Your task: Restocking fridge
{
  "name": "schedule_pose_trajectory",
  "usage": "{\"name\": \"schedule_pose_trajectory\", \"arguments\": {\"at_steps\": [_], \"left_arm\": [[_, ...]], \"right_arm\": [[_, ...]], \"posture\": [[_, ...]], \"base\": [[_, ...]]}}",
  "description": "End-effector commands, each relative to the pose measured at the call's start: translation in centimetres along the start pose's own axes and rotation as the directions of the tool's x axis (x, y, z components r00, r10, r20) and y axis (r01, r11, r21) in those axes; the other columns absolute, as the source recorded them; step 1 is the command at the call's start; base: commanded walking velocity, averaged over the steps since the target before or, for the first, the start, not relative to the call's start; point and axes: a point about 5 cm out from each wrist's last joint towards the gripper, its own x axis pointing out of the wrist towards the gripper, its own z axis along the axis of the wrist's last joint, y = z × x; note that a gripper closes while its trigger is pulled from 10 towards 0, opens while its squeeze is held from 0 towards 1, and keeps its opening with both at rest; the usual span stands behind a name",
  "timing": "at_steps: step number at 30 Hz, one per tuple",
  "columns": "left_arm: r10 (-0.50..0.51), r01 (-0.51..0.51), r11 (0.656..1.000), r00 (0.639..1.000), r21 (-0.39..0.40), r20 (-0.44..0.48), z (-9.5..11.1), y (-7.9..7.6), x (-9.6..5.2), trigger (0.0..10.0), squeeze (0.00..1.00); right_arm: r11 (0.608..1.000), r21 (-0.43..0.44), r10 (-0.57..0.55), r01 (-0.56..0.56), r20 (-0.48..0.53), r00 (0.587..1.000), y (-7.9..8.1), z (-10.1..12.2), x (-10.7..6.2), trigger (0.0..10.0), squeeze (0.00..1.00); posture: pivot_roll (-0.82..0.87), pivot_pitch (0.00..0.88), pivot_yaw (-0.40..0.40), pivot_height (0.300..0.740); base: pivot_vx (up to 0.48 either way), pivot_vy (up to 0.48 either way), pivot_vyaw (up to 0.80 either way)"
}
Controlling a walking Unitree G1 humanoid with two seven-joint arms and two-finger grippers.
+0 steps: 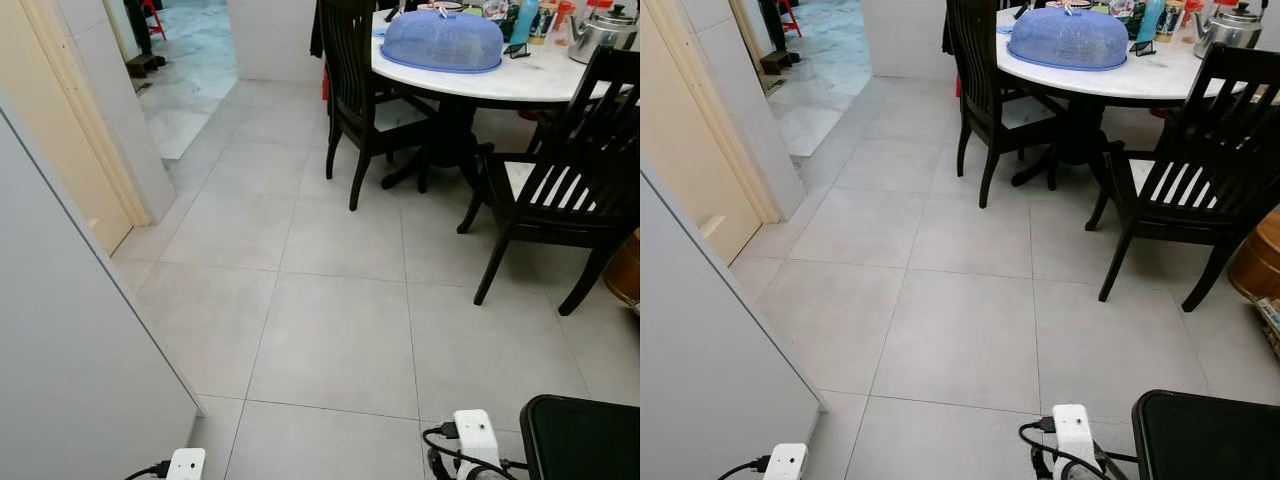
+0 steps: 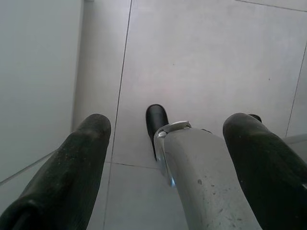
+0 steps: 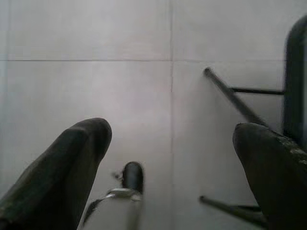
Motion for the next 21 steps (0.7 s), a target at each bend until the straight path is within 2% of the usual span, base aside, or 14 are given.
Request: {"name": "schedule_pose_trajectory", "arguments": {"at_steps": [1, 3, 4, 5, 6, 12, 17, 21], "left_arm": [[0.01, -0.01, 1.0, 1.0, -0.02, -0.012, -0.4, 0.2, -0.1, 10.0, 0.0], [0.009, -0.01, 1.0, 1.0, -0.023, -0.012, -0.5, 0.2, -0.1, 10.0, 0.0], [0.009, -0.009, 1.0, 1.0, -0.025, -0.012, -0.5, 0.2, -0.1, 10.0, 0.0], [0.011, -0.012, 0.999, 1.0, -0.036, -0.009, -0.5, 0.2, -0.1, 10.0, 0.0], [0.013, -0.013, 0.999, 1.0, -0.042, -0.008, -0.5, 0.2, -0.1, 10.0, 0.0], [0.015, -0.015, 0.998, 1.0, -0.054, -0.009, -0.7, 0.1, -0.1, 10.0, 0.0], [0.016, -0.017, 0.998, 1.0, -0.066, -0.009, -0.8, 0.1, -0.1, 10.0, 0.0], [0.019, -0.02, 0.998, 1.0, -0.067, -0.009, -0.8, 0.2, -0.1, 10.0, 0.0]], "right_arm": [[0.997, 0.069, -0.035, 0.034, 0.013, 0.999, -0.2, -0.1, 0.0, 10.0, 0.0], [0.976, 0.208, -0.054, 0.057, -0.016, 0.998, -0.1, -0.7, -0.1, 10.0, 0.0], [0.976, 0.209, -0.05, 0.053, -0.02, 0.999, -0.1, -0.7, -0.1, 10.0, 0.0], [0.99, 0.143, -0.012, 0.014, -0.014, 1.0, -0.1, -0.6, -0.1, 10.0, 0.0], [0.991, 0.131, 0.002, 0.0, -0.015, 1.0, 0.0, -0.5, -0.1, 10.0, 0.0], [0.985, 0.17, -0.019, 0.029, -0.061, 0.998, -0.1, -1.1, -0.1, 10.0, 0.0], [0.99, 0.141, -0.002, 0.012, -0.067, 0.998, -0.1, -1.2, -0.1, 10.0, 0.0], [0.989, 0.151, 0.003, 0.006, -0.058, 0.998, 0.0, -1.1, -0.1, 10.0, 0.0]], "posture": [[-0.06, 0.0, -0.003, 0.74], [-0.05, 0.0, -0.007, 0.74], [-0.05, 0.0, -0.007, 0.74], [-0.05, 0.0, -0.016, 0.74], [-0.05, 0.0, -0.017, 0.74], [-0.06, 0.0, -0.014, 0.74], [-0.06, 0.0, -0.013, 0.74], [-0.06, 0.0, -0.01, 0.74]], "base": [[0.0, 0.0, 0.0], [0.0, 0.0, 0.0], [0.0, 0.0, 0.0], [0.0, 0.0, 0.0], [0.0, 0.0, 0.0], [0.0, 0.0, 0.0], [0.0, 0.0, 0.0], [0.0, 0.0, 0.0]]}}
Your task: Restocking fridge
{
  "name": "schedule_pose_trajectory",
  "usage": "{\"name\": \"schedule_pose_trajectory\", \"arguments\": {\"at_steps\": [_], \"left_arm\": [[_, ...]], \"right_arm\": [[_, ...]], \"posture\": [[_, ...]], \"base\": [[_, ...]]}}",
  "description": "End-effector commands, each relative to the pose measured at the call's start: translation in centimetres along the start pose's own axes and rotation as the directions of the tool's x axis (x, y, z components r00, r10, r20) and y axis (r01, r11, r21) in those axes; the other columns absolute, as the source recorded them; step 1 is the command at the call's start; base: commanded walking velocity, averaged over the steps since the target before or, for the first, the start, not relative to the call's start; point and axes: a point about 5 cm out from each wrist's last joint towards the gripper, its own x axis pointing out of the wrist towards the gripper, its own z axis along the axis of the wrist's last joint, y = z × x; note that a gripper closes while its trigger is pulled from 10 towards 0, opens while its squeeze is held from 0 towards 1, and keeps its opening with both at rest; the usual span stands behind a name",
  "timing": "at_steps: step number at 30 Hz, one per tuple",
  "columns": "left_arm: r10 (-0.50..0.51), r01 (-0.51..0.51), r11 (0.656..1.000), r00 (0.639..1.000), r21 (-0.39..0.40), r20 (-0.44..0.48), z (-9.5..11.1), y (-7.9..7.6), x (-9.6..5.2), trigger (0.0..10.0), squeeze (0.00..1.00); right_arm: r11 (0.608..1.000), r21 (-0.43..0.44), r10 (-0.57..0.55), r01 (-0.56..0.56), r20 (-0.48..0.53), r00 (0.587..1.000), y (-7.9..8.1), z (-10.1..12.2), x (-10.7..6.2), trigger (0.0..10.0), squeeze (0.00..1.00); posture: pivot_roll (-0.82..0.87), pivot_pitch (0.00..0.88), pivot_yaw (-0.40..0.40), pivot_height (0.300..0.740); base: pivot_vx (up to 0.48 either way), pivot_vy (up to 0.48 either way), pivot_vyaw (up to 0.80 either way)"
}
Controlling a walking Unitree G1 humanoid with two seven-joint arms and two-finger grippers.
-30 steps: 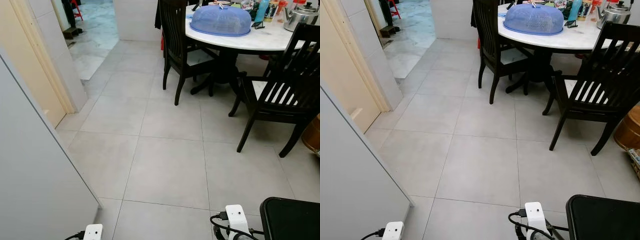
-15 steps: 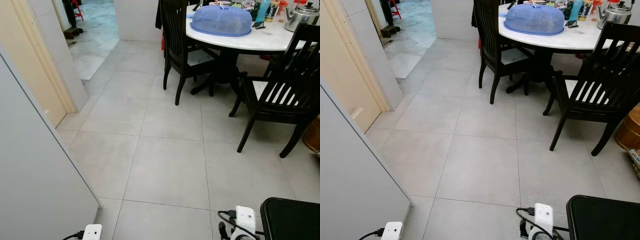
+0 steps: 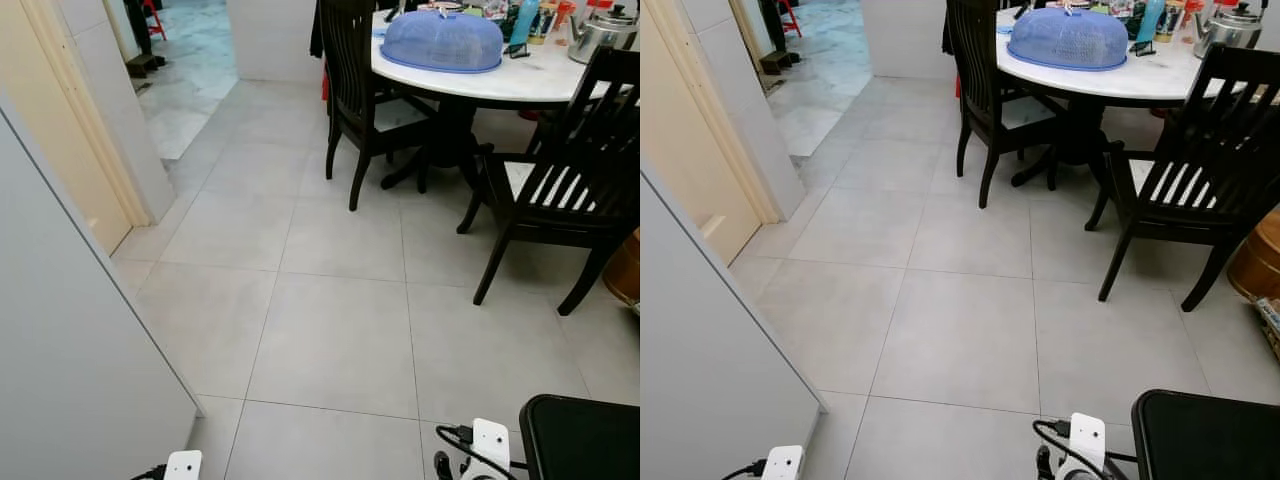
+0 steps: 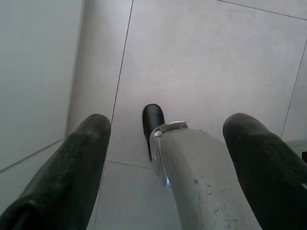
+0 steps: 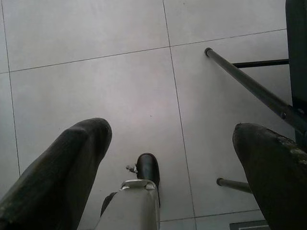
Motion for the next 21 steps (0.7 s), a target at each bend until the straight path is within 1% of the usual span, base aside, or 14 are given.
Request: {"name": "schedule_pose_trajectory", "arguments": {"at_steps": [1, 3, 6, 7, 9, 10, 13, 15, 16, 21], "left_arm": [[0.009, -0.01, 1.0, 1.0, -0.019, -0.008, -0.4, 0.2, -0.1, 10.0, 0.0], [0.01, -0.01, 1.0, 1.0, -0.02, -0.007, -0.4, 0.2, -0.1, 10.0, 0.0], [0.013, -0.013, 1.0, 1.0, -0.025, -0.003, -0.3, 0.2, -0.1, 10.0, 0.0], [0.016, -0.016, 1.0, 1.0, -0.023, -0.001, -0.3, 0.2, -0.1, 10.0, 0.0], [0.016, -0.016, 1.0, 1.0, -0.026, 0.0, -0.5, 0.2, -0.1, 10.0, 0.0], [0.013, -0.013, 1.0, 1.0, -0.027, 0.005, -0.5, 0.2, -0.1, 10.0, 0.0], [0.022, -0.02, 0.999, 0.999, -0.038, 0.036, -0.6, 0.3, -0.2, 10.0, 0.0], [0.035, -0.031, 0.998, 0.997, -0.061, 0.066, -0.8, 0.4, -0.3, 10.0, 0.0], [0.046, -0.038, 0.996, 0.995, -0.086, 0.088, -1.1, 0.4, -0.5, 10.0, 0.0], [0.07, -0.062, 0.996, 0.99, -0.066, 0.122, -1.8, 0.5, -0.8, 10.0, 0.0]], "right_arm": [[1.0, -0.002, 0.001, -0.001, 0.004, 1.0, -0.1, -0.1, 0.0, 10.0, 0.0], [1.0, -0.005, 0.0, 0.0, 0.012, 1.0, -0.1, 0.0, 0.0, 10.0, 0.0], [1.0, 0.013, -0.013, 0.013, 0.056, 0.998, -0.1, 0.3, 0.0, 10.0, 0.0], [0.999, 0.042, -0.031, 0.028, 0.07, 0.997, -0.2, 0.3, -0.1, 10.0, 0.0], [0.997, 0.058, -0.045, 0.041, 0.073, 0.996, -0.3, 0.1, -0.1, 10.0, 0.0], [0.998, 0.052, -0.048, 0.044, 0.081, 0.996, -0.3, 0.1, -0.1, 10.0, 0.0], [0.998, 0.035, -0.047, 0.043, 0.12, 0.992, -0.4, 0.1, -0.2, 10.0, 0.0], [0.997, 0.07, -0.051, 0.041, 0.146, 0.988, -0.5, -0.3, -0.4, 10.0, 0.0], [0.996, 0.082, -0.049, 0.036, 0.165, 0.985, -0.7, -0.7, -0.5, 10.0, 0.0], [0.998, 0.05, -0.053, 0.044, 0.198, 0.979, -1.2, -1.4, -0.8, 10.0, 0.0]], "posture": [[-0.06, 0.0, -0.01, 0.74], [-0.06, 0.0, -0.01, 0.74], [-0.06, 0.0, -0.009, 0.74], [-0.07, 0.0, -0.007, 0.74], [-0.07, 0.0, -0.006, 0.74], [-0.07, 0.0, -0.005, 0.74], [-0.08, 0.0, -0.001, 0.74], [-0.1, 0.0, 0.0, 0.74], [-0.09, 0.0, -0.005, 0.74], [-0.09, 0.0, -0.007, 0.74]], "base": [[0.0, 0.0, 0.0], [0.0, 0.0, 0.0], [0.0, 0.0, 0.0], [0.0, 0.0, 0.0], [0.0, 0.0, 0.0], [0.0, 0.0, 0.0], [0.0, 0.0, 0.0], [0.0, 0.0, 0.0], [0.0, 0.0, 0.0], [0.0, 0.0, 0.0]]}}
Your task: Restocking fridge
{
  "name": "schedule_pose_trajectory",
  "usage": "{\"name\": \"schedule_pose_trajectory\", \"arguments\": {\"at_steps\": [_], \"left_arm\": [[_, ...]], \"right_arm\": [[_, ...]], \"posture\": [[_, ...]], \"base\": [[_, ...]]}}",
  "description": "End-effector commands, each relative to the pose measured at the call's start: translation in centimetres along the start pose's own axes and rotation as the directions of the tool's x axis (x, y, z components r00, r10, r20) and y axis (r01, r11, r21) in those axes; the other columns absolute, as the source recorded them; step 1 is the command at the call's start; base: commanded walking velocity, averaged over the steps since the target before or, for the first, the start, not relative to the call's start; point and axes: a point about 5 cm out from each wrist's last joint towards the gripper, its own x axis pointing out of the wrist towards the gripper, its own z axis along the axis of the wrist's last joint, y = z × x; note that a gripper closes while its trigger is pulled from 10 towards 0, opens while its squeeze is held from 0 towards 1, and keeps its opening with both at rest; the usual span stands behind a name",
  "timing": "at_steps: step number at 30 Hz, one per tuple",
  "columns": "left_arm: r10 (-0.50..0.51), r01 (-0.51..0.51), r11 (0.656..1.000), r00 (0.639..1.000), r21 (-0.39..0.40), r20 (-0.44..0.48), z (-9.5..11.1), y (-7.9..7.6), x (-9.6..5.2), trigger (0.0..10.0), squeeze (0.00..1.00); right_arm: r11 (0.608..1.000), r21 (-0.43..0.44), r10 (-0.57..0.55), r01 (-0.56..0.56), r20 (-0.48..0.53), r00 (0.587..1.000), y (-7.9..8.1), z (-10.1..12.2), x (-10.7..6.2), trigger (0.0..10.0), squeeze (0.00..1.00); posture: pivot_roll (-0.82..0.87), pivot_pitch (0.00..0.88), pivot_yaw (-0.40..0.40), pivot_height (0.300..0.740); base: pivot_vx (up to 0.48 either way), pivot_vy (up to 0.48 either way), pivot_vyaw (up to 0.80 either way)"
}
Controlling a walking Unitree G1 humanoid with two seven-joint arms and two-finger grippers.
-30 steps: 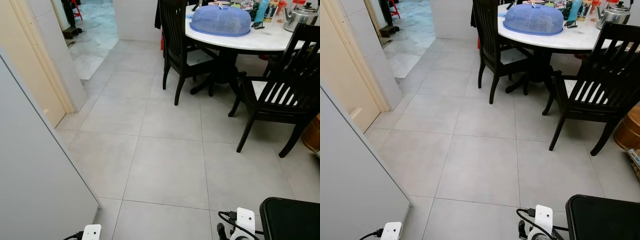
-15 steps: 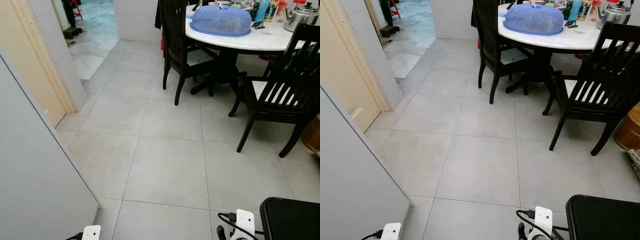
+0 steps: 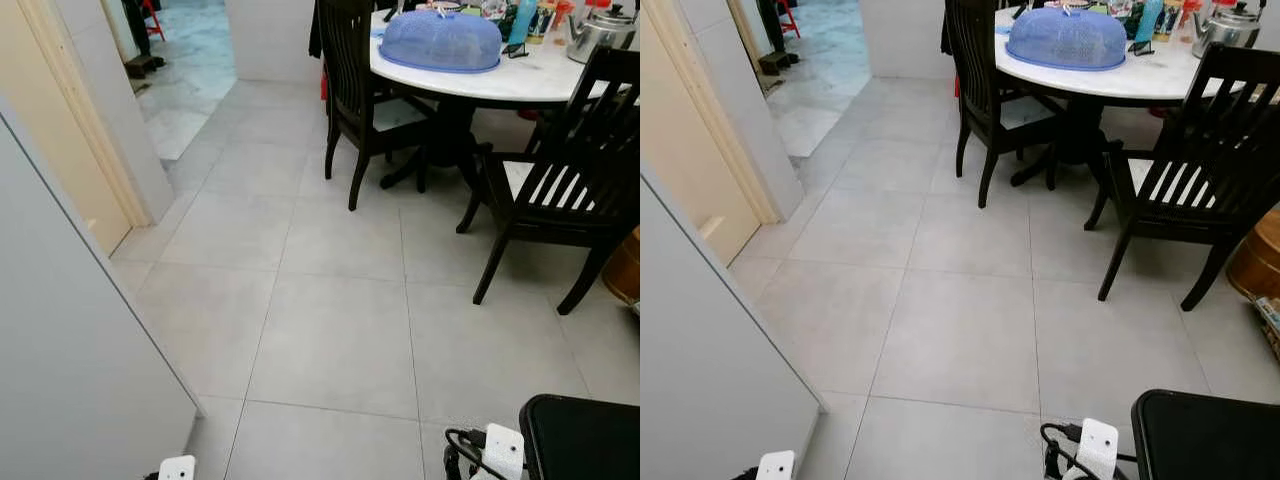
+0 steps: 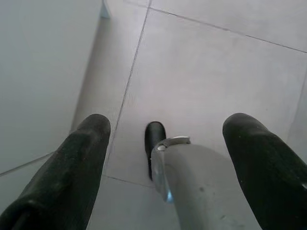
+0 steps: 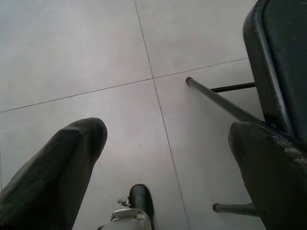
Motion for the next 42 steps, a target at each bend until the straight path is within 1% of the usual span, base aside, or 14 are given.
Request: {"name": "schedule_pose_trajectory", "arguments": {"at_steps": [1, 2, 3, 4, 5, 6, 8, 13, 17, 20, 26, 36, 37, 42], "left_arm": [[0.02, -0.02, 1.0, 0.999, 0.006, 0.026, -0.6, 0.2, -0.4, 10.0, 0.0], [0.02, -0.02, 1.0, 0.999, 0.006, 0.026, -0.6, 0.2, -0.4, 10.0, 0.0], [0.011, -0.013, 1.0, 0.992, 0.015, 0.129, 1.2, 0.3, -0.1, 10.0, 0.0], [-0.016, 0.0, 0.999, 0.944, 0.049, 0.329, 4.9, 0.7, -0.2, 10.0, 0.0], [-0.016, 0.0, 0.999, 0.944, 0.049, 0.329, 4.9, 0.7, -0.2, 10.0, 0.0], [-0.047, 0.002, 0.996, 0.875, 0.092, 0.482, 7.8, 0.7, -0.9, 10.0, 0.0], [-0.068, 0.002, 0.993, 0.822, 0.117, 0.566, 9.2, 0.3, -1.7, 10.0, 0.0], [-0.104, 0.041, 0.993, 0.722, 0.108, 0.684, 10.6, -0.8, -3.8, 10.0, 0.0], [-0.146, 0.068, 0.988, 0.691, 0.137, 0.708, 10.8, -1.2, -4.7, 10.0, 0.0], [-0.201, 0.077, 0.977, 0.648, 0.2, 0.734, 10.9, -2.0, -6.7, 10.0, 0.0], [-0.154, 0.067, 0.987, 0.666, 0.148, 0.73, 10.1, -1.8, -9.0, 10.0, 0.0], [-0.094, 0.017, 0.993, 0.689, 0.114, 0.719, 10.4, -0.4, -9.8, 10.0, 0.0], [-0.082, 0.014, 0.994, 0.74, 0.107, 0.667, 9.4, 0.4, -9.0, 10.0, 0.0], [-0.055, 0.01, 0.996, 0.837, 0.085, 0.545, 7.3, 1.7, -6.6, 10.0, 0.0]], "right_arm": [[1.0, -0.014, -0.007, 0.008, 0.042, 0.999, -0.4, -0.3, -0.3, 10.0, 0.0], [1.0, -0.014, -0.007, 0.008, 0.042, 0.999, -0.4, -0.3, -0.3, 10.0, 0.0], [1.0, -0.008, -0.021, 0.022, 0.143, 0.989, -1.8, 1.8, -0.1, 10.0, 0.0], [0.999, 0.012, -0.049, 0.048, 0.323, 0.945, -4.3, 5.8, -0.1, 10.0, 0.0], [0.999, 0.012, -0.049, 0.048, 0.323, 0.945, -4.3, 5.8, -0.1, 10.0, 0.0], [0.998, 0.015, -0.064, 0.065, 0.452, 0.889, -5.8, 8.2, -0.8, 10.0, 0.0], [0.997, -0.009, -0.063, 0.081, 0.536, 0.842, -6.3, 9.1, -1.6, 10.0, 0.0], [0.99, -0.057, -0.058, 0.128, 0.664, 0.746, -7.3, 9.3, -4.1, 10.0, 0.0], [0.985, -0.118, -0.01, 0.129, 0.698, 0.716, -7.0, 9.3, -5.3, 10.0, 0.0], [0.951, -0.284, 0.128, 0.122, 0.721, 0.681, -5.6, 9.2, -7.4, 10.0, 0.0], [0.971, -0.231, 0.136, 0.068, 0.757, 0.639, -3.8, 8.8, -11.1, 10.0, 0.0], [0.975, -0.201, 0.078, 0.094, 0.708, 0.702, -4.9, 7.9, -11.1, 10.0, 0.0], [0.979, -0.174, 0.037, 0.102, 0.652, 0.757, -5.6, 6.7, -10.2, 10.0, 0.0], [0.981, -0.139, -0.046, 0.137, 0.519, 0.853, -7.5, 4.4, -7.6, 10.0, 0.0]], "posture": [[-0.09, 0.0, -0.005, 0.74], [-0.09, 0.0, -0.005, 0.74], [-0.09, 0.0, -0.004, 0.74], [-0.09, 0.0, -0.002, 0.74], [-0.09, 0.0, -0.002, 0.74], [-0.09, 0.0, -0.008, 0.74], [-0.09, 0.0, -0.013, 0.74], [-0.11, 0.0, -0.017, 0.74], [-0.12, 0.0, -0.02, 0.74], [-0.14, 0.0, -0.019, 0.74], [-0.16, 0.0, -0.017, 0.74], [-0.15, 0.0, -0.032, 0.74], [-0.15, 0.0, -0.031, 0.74], [-0.15, 0.0, -0.026, 0.74]], "base": [[0.0, 0.0, 0.0], [0.0, 0.0, 0.0], [0.0, 0.0, 0.0], [0.0, 0.0, 0.0], [0.0, 0.0, 0.0], [0.0, 0.0, 0.0], [0.0, 0.0, 0.0], [0.0, 0.0, 0.0], [0.0, 0.0, 0.0], [0.0, 0.0, 0.0], [0.0, 0.0, 0.0], [0.0, 0.0, 0.0], [0.0, 0.0, 0.0], [0.0, 0.0, 0.0]]}}
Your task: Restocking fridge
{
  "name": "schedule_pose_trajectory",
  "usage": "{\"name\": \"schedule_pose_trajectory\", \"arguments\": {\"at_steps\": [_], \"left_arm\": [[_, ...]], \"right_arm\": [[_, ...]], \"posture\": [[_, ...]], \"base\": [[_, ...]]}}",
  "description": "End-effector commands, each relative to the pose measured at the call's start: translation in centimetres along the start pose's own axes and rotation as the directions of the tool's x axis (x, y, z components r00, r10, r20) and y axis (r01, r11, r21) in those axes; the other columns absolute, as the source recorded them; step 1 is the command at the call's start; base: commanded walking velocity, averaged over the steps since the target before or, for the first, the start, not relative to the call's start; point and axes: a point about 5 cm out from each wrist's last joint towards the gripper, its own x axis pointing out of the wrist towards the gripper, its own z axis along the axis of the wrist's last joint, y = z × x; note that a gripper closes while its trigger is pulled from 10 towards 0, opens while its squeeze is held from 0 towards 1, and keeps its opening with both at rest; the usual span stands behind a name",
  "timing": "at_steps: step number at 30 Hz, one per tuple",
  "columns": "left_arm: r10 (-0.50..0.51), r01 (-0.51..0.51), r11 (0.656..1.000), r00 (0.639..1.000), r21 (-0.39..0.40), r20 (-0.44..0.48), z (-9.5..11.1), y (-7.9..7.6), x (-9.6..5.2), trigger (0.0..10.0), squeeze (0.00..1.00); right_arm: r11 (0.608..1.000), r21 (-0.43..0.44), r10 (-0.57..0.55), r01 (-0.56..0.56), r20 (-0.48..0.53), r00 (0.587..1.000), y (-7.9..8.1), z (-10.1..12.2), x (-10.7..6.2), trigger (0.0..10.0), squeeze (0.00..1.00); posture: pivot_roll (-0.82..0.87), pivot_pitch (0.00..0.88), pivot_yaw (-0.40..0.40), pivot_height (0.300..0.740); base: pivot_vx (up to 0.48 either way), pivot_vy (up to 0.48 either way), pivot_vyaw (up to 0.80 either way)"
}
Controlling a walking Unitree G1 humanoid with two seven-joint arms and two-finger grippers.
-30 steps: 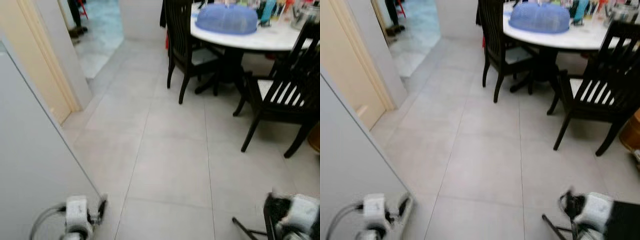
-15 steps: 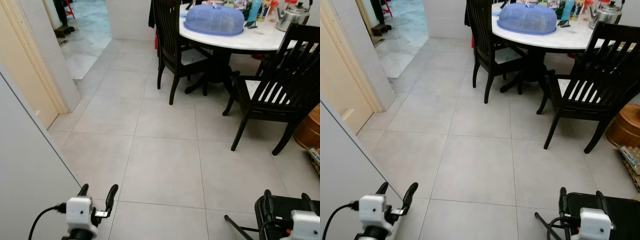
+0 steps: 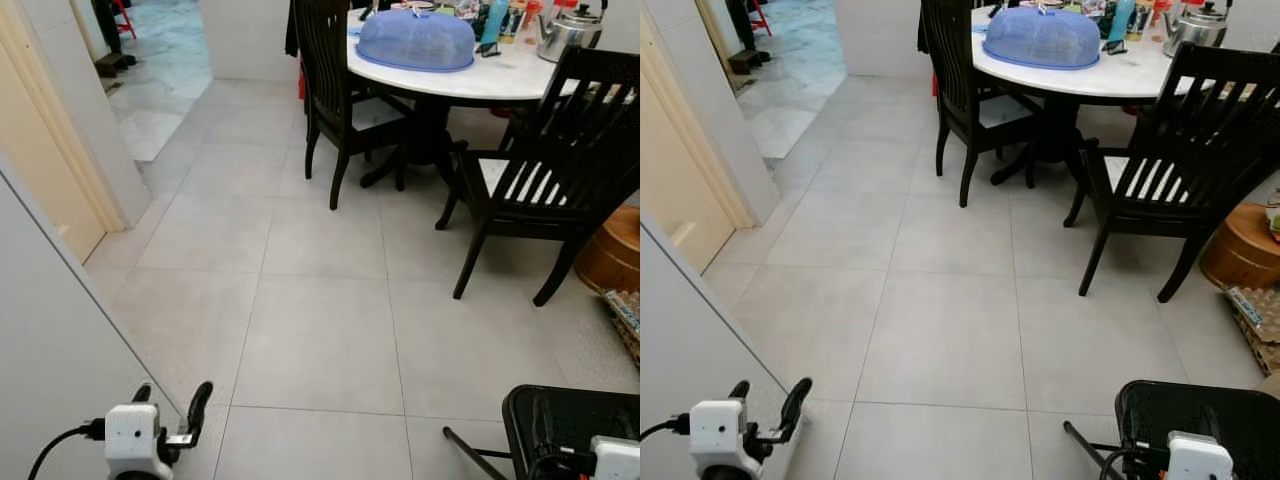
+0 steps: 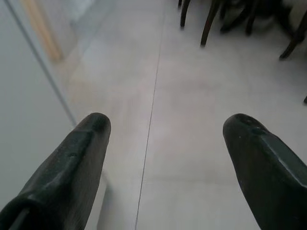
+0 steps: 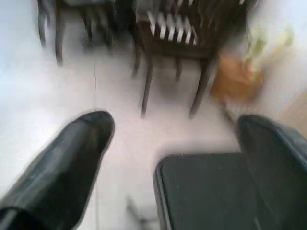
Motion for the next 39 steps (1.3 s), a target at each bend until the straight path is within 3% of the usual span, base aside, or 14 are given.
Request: {"name": "schedule_pose_trajectory", "arguments": {"at_steps": [1, 4, 6, 9, 10, 15, 17, 21, 24, 33, 39], "left_arm": [[0.018, -0.024, 0.999, 0.992, -0.046, -0.124, -2.5, 0.7, 0.0, 10.0, 0.0], [-0.008, -0.023, 0.995, 0.956, -0.102, -0.294, -5.8, 0.6, 0.5, 10.0, 0.0], [-0.056, 0.026, 0.997, 0.912, -0.079, -0.406, -7.6, 0.0, 0.7, 10.0, 0.0], [-0.091, 0.072, 0.996, 0.869, -0.057, -0.486, -8.7, -0.7, 0.6, 10.0, 0.0], [-0.107, 0.101, 0.994, 0.842, -0.041, -0.528, -9.3, -1.1, 0.6, 10.0, 0.0], [-0.085, 0.099, 0.995, 0.794, -0.01, -0.602, -10.1, -1.6, 1.1, 10.0, 0.0], [-0.072, 0.079, 0.997, 0.797, -0.014, -0.6, -10.1, -1.7, 1.3, 10.0, 0.0], [-0.058, 0.059, 0.998, 0.79, -0.019, -0.61, -11.0, -1.7, 0.0, 10.0, 0.0], [-0.022, 0.02, 1.0, 0.794, -0.009, -0.608, -10.6, -1.2, 0.8, 10.0, 0.0], [0.051, -0.098, 0.994, 0.783, -0.042, -0.62, -10.4, -0.6, 1.2, 10.0, 0.0], [0.027, -0.065, 0.997, 0.8, -0.042, -0.599, -9.9, -0.4, 1.8, 10.0, 0.0]], "right_arm": [[0.998, 0.023, -0.056, 0.06, -0.138, 0.989, -1.3, -2.7, -0.1, 10.0, 0.0], [0.987, 0.128, -0.055, 0.101, -0.321, 0.945, -1.1, -5.7, 0.4, 10.0, 0.0], [0.988, 0.125, -0.028, 0.087, -0.411, 0.911, -0.4, -7.1, 0.2, 10.0, 0.0], [0.982, 0.164, -0.005, 0.097, -0.488, 0.873, 0.5, -8.3, -0.5, 10.0, 0.0], [0.988, 0.149, 0.05, 0.042, -0.564, 0.824, 1.6, -9.6, -1.4, 10.0, 0.0], [0.988, 0.104, 0.155, -0.115, -0.667, 0.729, 3.8, -11.0, -2.0, 10.0, 0.0], [0.984, 0.124, 0.18, -0.131, -0.668, 0.722, 4.5, -11.0, -1.9, 10.0, 0.0], [0.981, 0.17, 0.179, -0.088, -0.653, 0.736, 5.1, -10.6, -1.0, 10.0, 0.0], [0.98, 0.168, 0.191, -0.106, -0.652, 0.734, 5.6, -10.1, 0.0, 10.0, 0.0], [0.988, 0.146, 0.138, -0.048, -0.704, 0.697, 3.1, -10.7, -0.4, 10.0, 0.0], [0.989, 0.146, 0.12, -0.022, -0.703, 0.701, 2.6, -10.6, -0.3, 10.0, 0.0]], "posture": [[-0.15, 0.0, -0.022, 0.74], [-0.13, 0.0, -0.022, 0.74], [-0.12, 0.0, -0.024, 0.74], [-0.13, 0.0, -0.016, 0.74], [-0.13, 0.0, -0.005, 0.74], [-0.11, 0.0, 0.02, 0.74], [-0.11, 0.0, 0.021, 0.74], [-0.1, 0.0, 0.019, 0.74], [-0.09, 0.0, 0.018, 0.74], [-0.07, 0.0, -0.008, 0.74], [-0.07, 0.0, -0.017, 0.74]], "base": [[0.0, 0.0, 0.0], [0.0, 0.0, 0.0], [0.0, 0.0, 0.0], [0.0, 0.0, 0.0], [0.0, 0.0, 0.0], [0.0, 0.0, 0.0], [0.0, 0.0, 0.0], [0.0, 0.0, 0.0], [0.0, 0.0, 0.0], [0.0, 0.0, 0.0], [0.0, 0.0, 0.0]]}}
